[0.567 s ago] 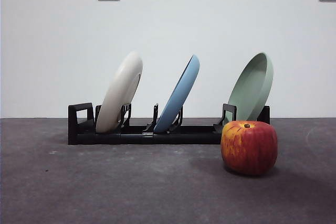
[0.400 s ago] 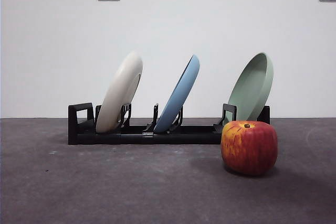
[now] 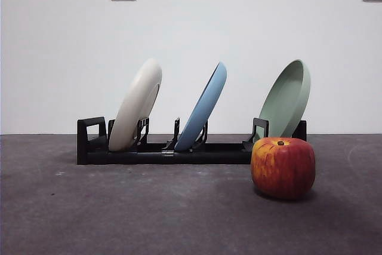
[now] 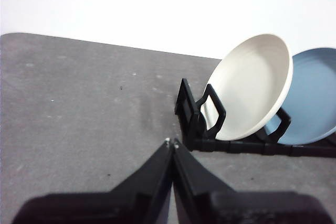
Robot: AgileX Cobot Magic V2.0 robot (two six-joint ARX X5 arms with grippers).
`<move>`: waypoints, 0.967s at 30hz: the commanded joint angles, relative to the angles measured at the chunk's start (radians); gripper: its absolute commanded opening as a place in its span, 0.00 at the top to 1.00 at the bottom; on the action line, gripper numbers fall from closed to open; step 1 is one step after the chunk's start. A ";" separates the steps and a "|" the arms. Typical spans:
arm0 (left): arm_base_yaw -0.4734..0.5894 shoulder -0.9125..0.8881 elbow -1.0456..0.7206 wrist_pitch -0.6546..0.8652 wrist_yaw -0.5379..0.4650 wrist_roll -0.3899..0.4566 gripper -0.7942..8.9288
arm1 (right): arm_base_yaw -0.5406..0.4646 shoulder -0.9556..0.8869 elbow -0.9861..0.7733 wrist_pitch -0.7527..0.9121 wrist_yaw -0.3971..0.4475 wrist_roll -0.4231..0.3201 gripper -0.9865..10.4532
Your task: Take the yellow plate from the plate rack,put the plate on the table,take the apple from the table,put the apple in the plate
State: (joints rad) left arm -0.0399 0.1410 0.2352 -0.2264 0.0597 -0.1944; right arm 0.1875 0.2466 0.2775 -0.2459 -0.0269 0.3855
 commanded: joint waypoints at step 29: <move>-0.113 1.266 1.022 -0.212 0.471 -0.004 0.73 | -0.001 0.800 0.597 -0.262 -0.438 -0.226 0.64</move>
State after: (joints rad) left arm -0.1501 1.4017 1.2587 -0.4377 0.5243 -0.2035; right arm 0.1875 1.0435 0.8711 -0.5159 -0.4679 0.1680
